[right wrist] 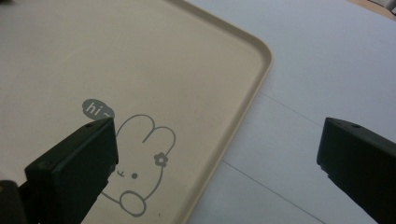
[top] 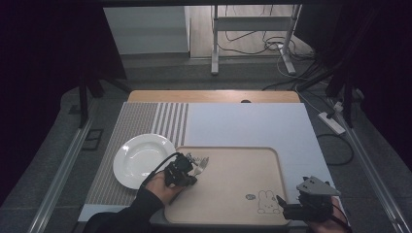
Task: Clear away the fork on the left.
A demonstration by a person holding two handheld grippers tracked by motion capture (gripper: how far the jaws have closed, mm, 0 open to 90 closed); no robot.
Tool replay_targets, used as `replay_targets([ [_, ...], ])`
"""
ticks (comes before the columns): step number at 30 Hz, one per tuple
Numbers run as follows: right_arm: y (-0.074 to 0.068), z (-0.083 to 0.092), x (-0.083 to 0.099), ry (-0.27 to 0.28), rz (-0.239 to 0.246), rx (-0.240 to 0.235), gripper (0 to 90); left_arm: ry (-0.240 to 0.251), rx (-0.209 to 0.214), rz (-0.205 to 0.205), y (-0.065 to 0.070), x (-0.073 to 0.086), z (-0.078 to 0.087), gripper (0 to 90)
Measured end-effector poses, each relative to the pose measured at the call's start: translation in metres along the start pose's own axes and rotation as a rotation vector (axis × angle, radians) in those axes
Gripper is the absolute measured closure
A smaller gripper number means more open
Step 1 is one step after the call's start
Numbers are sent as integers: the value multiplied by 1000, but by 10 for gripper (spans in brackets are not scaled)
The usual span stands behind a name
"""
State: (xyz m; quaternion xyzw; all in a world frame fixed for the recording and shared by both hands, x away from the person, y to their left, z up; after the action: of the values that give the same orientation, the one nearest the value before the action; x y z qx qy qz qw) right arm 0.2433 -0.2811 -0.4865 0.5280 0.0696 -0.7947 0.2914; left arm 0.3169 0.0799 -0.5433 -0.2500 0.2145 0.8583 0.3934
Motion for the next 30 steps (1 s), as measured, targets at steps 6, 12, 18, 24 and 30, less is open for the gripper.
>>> replay_targets([
  [6,0,0,0,0,2,-2,0,1,-28,32,-14,6,7,891],
  [12,0,0,0,-1,5,-4,0,-2,-46,52,-22,11,12,892],
  [18,0,0,0,-2,6,-5,0,-3,-51,70,-26,13,15,891],
  [24,0,0,0,-2,6,-5,0,6,-52,86,-30,15,16,891],
  [30,0,-1,0,-2,7,-5,0,12,-52,87,-31,15,17,887],
])
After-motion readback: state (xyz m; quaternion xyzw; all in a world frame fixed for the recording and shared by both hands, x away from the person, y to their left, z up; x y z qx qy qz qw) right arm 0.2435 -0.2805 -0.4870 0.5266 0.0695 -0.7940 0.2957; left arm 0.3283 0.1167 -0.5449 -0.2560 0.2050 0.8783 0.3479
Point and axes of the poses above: each handheld gripper's, and its own axes: z roughly backward along the jaws, x roughly out of its underside, y roughly to its right, the point moved 4 cm from there along -z, roughly forward along the jaws, and after that the axes turned 15 degrees about y, right-handed, at the moved point
